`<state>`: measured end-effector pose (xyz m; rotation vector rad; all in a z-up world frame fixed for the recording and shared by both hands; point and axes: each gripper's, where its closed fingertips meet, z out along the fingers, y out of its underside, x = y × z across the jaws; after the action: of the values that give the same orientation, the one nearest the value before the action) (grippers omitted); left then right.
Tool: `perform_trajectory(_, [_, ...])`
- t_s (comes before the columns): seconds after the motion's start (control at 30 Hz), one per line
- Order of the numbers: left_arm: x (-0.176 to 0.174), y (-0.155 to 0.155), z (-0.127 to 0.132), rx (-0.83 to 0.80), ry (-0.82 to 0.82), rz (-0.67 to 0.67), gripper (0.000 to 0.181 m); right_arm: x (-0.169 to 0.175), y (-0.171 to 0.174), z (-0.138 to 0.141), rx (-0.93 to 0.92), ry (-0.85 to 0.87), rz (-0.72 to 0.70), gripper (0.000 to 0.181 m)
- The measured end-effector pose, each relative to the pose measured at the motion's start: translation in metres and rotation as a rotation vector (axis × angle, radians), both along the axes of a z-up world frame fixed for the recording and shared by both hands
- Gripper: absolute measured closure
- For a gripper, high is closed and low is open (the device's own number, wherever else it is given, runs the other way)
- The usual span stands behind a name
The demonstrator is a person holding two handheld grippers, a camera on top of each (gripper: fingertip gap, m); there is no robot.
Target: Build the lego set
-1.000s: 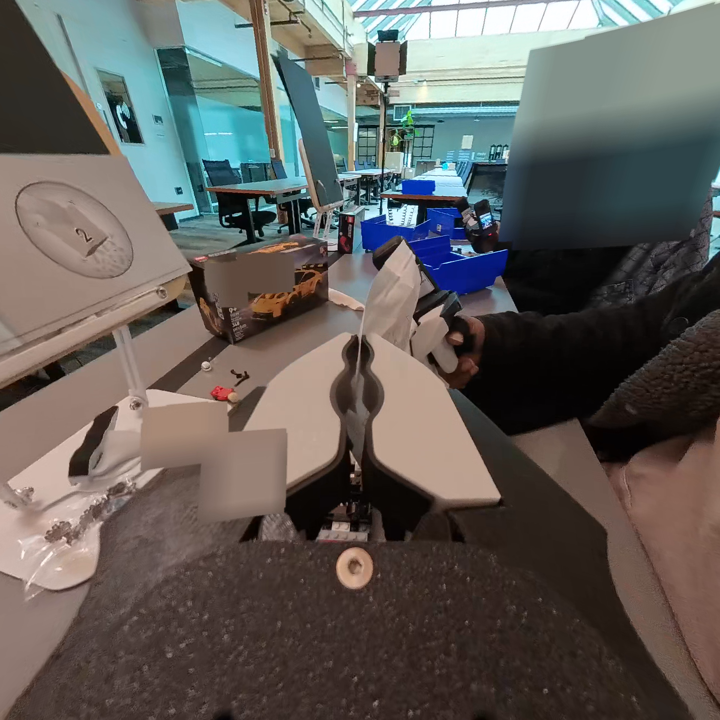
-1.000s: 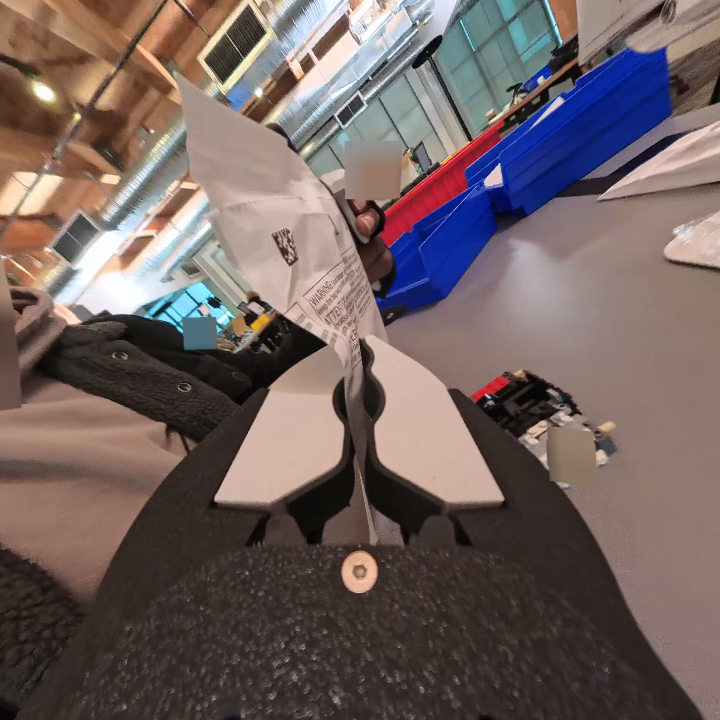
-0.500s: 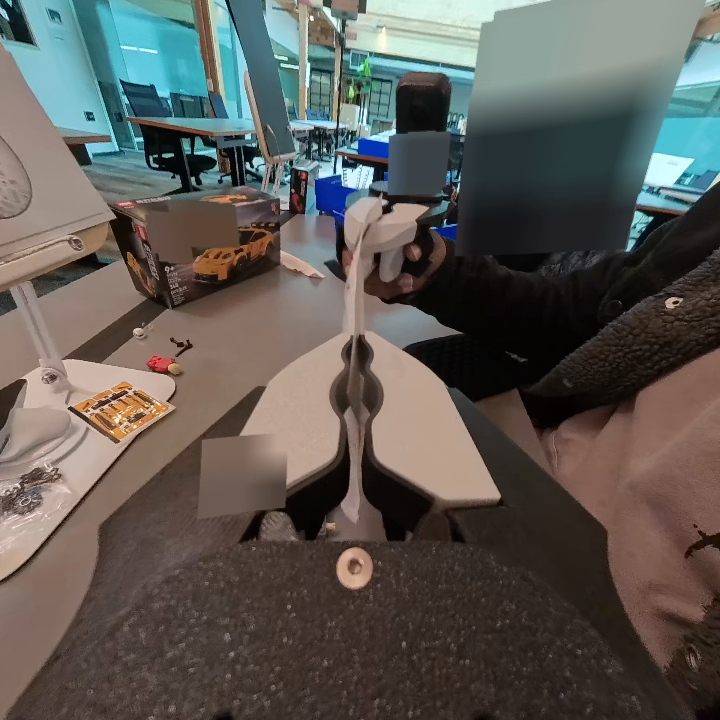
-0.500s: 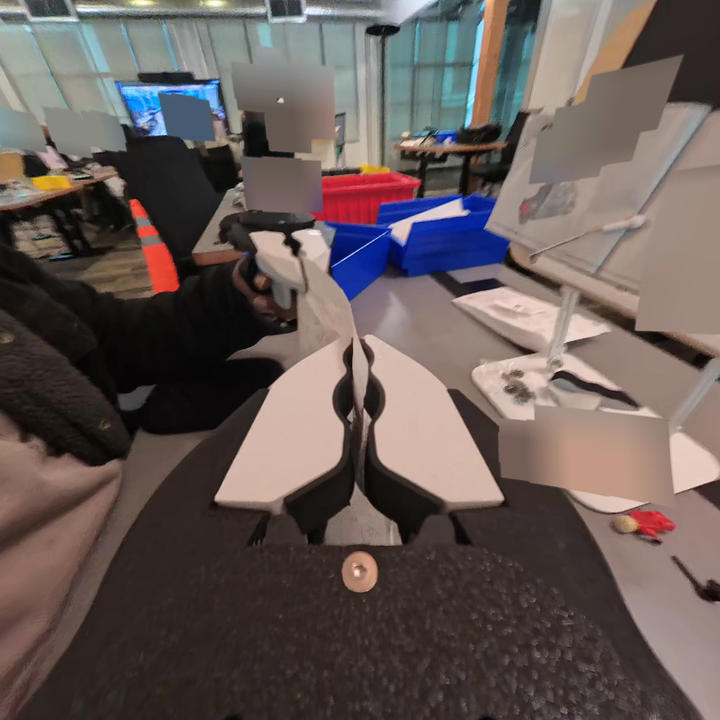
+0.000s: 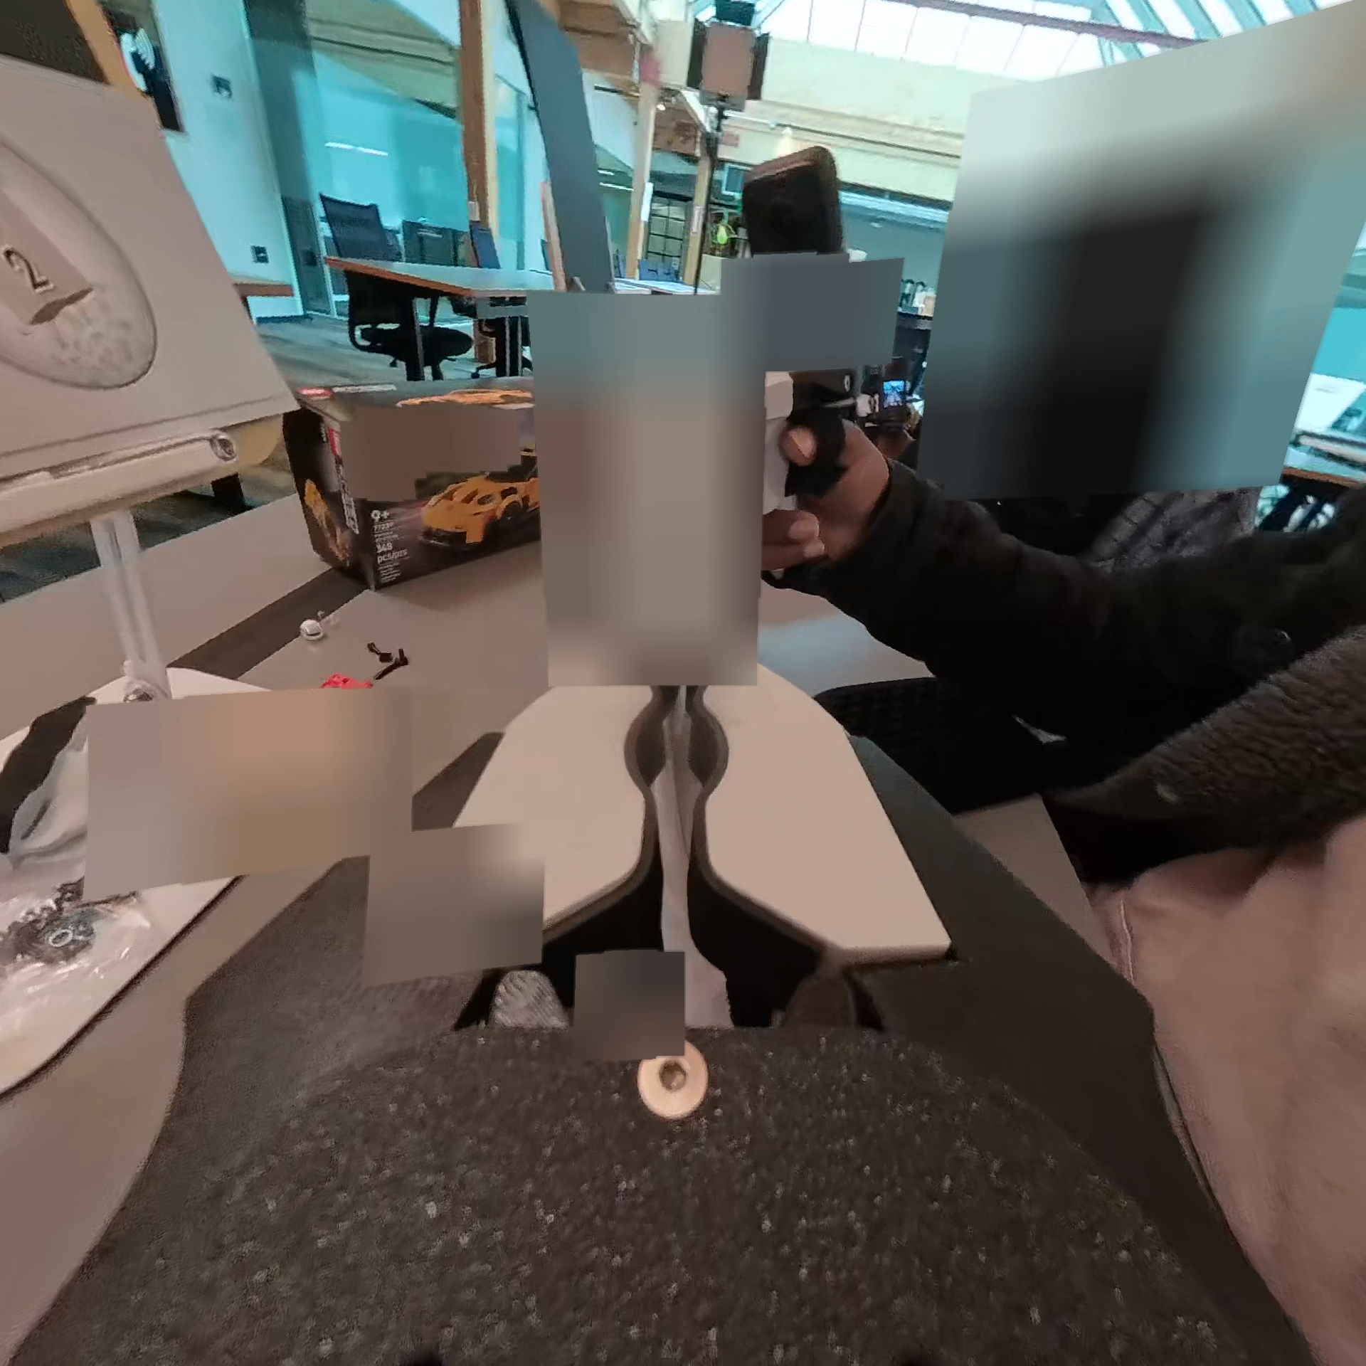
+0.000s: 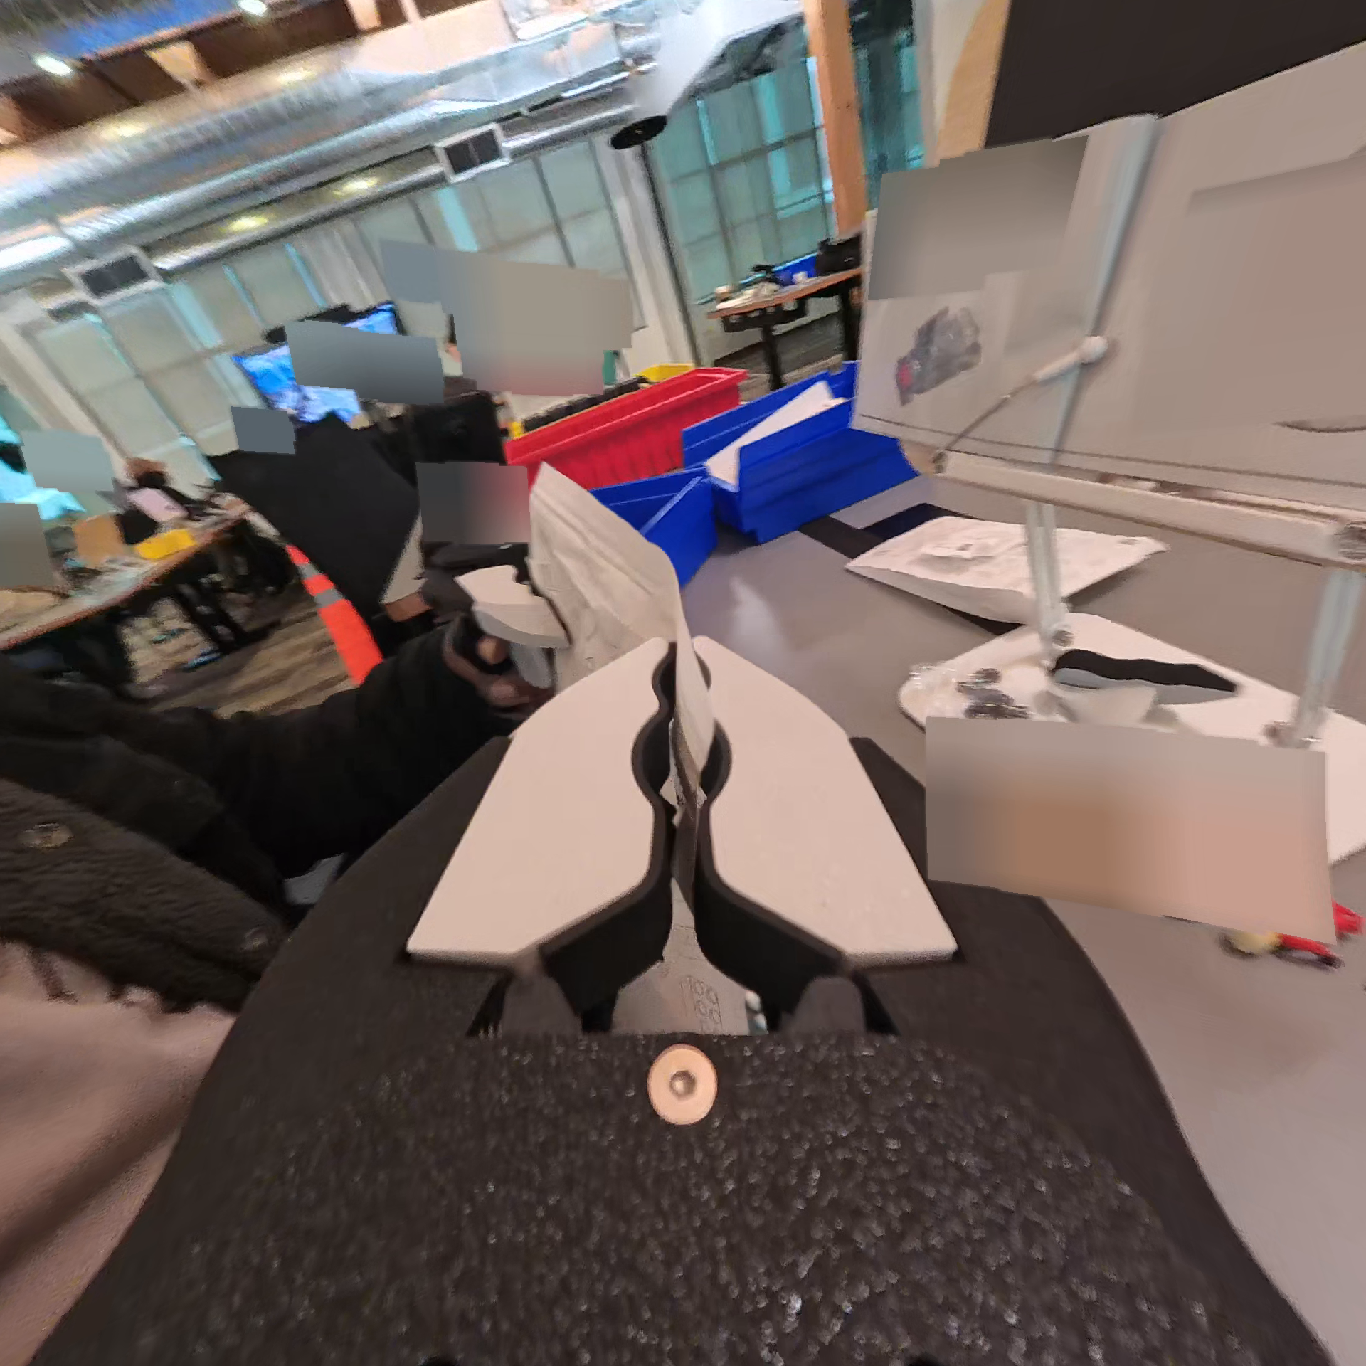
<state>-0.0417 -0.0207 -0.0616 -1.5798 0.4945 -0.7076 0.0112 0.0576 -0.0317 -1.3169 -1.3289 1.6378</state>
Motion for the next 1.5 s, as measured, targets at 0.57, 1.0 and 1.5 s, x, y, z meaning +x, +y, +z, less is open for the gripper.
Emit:
perform_trajectory(0.57, [-0.049, 0.049, -0.024, -0.023, -0.227, 0.032, 0.18, 0.017, -0.009, -0.083, 0.37, -0.251, -0.802, 0.181])
perform_trajectory(1.0, [-0.075, 0.078, -0.063, -0.116, -0.24, 0.032, 0.18, -0.005, -0.027, -0.127, 0.34, -0.355, -0.791, 0.181])
perform_trajectory(1.5, [-0.084, 0.084, -0.079, -0.14, -0.196, 0.084, 0.18, -0.007, -0.027, -0.14, 0.319, -0.388, -0.788, 0.181])
